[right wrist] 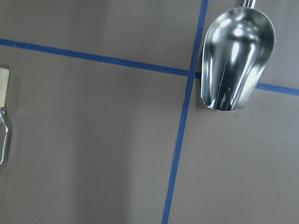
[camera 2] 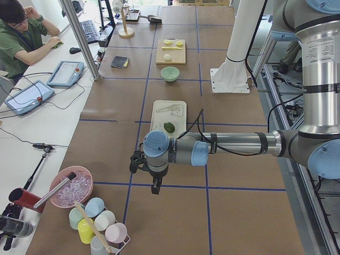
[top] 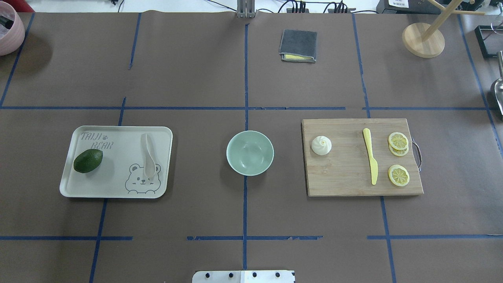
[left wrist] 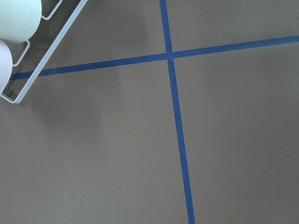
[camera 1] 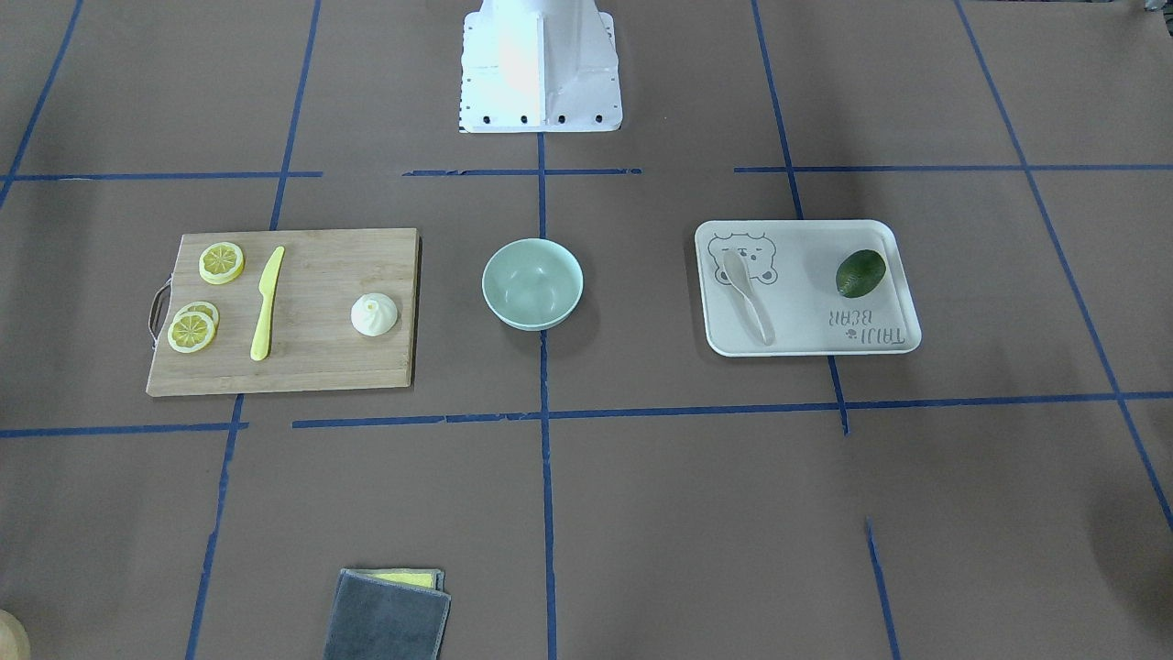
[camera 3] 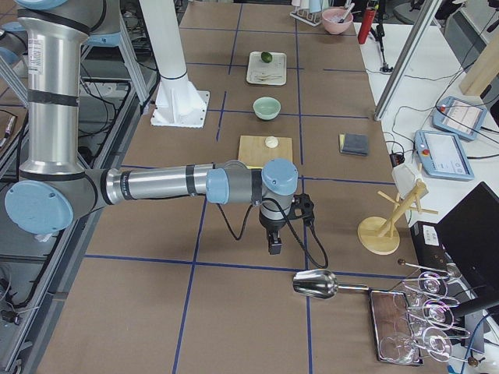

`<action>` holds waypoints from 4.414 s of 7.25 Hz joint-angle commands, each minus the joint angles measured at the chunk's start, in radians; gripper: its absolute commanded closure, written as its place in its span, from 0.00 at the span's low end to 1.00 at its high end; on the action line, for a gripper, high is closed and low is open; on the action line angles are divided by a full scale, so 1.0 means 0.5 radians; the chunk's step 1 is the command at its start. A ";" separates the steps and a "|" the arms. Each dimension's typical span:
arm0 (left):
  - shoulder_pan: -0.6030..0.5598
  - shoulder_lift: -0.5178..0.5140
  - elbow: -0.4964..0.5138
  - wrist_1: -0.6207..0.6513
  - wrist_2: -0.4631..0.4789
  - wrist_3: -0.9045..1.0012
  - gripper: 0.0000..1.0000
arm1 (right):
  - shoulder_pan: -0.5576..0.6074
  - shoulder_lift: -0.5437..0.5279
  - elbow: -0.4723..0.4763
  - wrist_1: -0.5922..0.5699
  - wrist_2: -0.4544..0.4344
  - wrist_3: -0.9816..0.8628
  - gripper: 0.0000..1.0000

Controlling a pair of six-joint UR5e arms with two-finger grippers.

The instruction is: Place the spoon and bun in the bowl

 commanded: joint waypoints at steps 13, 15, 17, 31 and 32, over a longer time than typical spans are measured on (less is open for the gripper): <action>0.413 -0.604 -0.335 -0.752 0.015 -1.188 0.00 | -0.018 0.236 0.121 -0.003 0.105 0.018 0.00; 0.920 -0.678 -0.466 -0.749 0.572 -1.603 0.00 | -0.018 0.236 0.128 -0.003 0.108 0.021 0.00; 1.272 -0.724 -0.443 -0.651 0.807 -1.794 0.00 | -0.018 0.236 0.106 -0.006 0.108 0.022 0.00; 2.003 -0.850 -0.105 -0.552 1.402 -2.887 0.96 | -0.018 0.224 0.109 -0.003 0.108 0.021 0.00; 2.003 -0.850 -0.108 -0.552 1.402 -2.890 1.00 | -0.018 0.224 0.109 -0.003 0.108 0.021 0.00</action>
